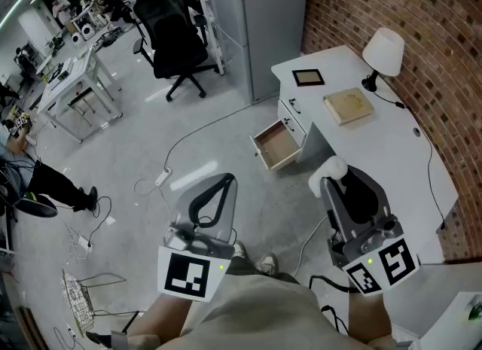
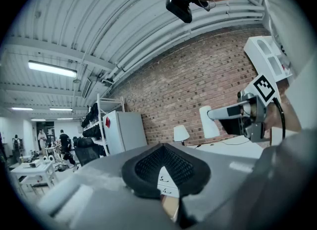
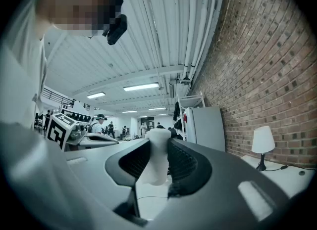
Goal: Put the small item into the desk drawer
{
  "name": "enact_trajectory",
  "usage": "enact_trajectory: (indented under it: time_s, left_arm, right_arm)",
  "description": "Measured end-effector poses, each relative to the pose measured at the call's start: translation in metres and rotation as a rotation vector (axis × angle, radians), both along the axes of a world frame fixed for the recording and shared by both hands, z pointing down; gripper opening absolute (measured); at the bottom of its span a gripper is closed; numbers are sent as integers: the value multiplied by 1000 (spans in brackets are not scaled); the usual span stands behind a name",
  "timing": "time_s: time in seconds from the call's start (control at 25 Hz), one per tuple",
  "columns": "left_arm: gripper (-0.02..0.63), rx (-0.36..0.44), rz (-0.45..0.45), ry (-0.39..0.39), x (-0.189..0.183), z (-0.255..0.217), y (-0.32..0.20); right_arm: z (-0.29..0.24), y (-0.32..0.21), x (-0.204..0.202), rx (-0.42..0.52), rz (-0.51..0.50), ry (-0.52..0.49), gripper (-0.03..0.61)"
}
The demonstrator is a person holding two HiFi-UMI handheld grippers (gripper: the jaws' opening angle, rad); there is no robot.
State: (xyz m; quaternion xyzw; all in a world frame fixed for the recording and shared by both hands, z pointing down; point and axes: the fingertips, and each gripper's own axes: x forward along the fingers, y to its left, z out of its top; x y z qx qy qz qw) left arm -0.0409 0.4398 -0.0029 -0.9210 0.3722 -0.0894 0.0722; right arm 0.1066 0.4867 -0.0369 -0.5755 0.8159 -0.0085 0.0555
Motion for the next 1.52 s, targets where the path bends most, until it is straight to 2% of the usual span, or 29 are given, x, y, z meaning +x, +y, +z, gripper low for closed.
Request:
enact_trajectory:
  time_s: [0.28,0.88,1.2,1.52]
  left_arm:
    - [3,15,-7,2,1,-5,7]
    - [3,32,14,-5,19,-4,5]
    - [3,19,13,8,17,9,-25]
    - [3,-7,11,12,17,23,-98]
  right_arm:
    - [-4,10,2,5,-10,-13,117]
    - [10,6,5,-32,-30,23,117]
    - [27,-30,5,-70,-19,48,117]
    - [48,-105,4,-120,-21,54,118]
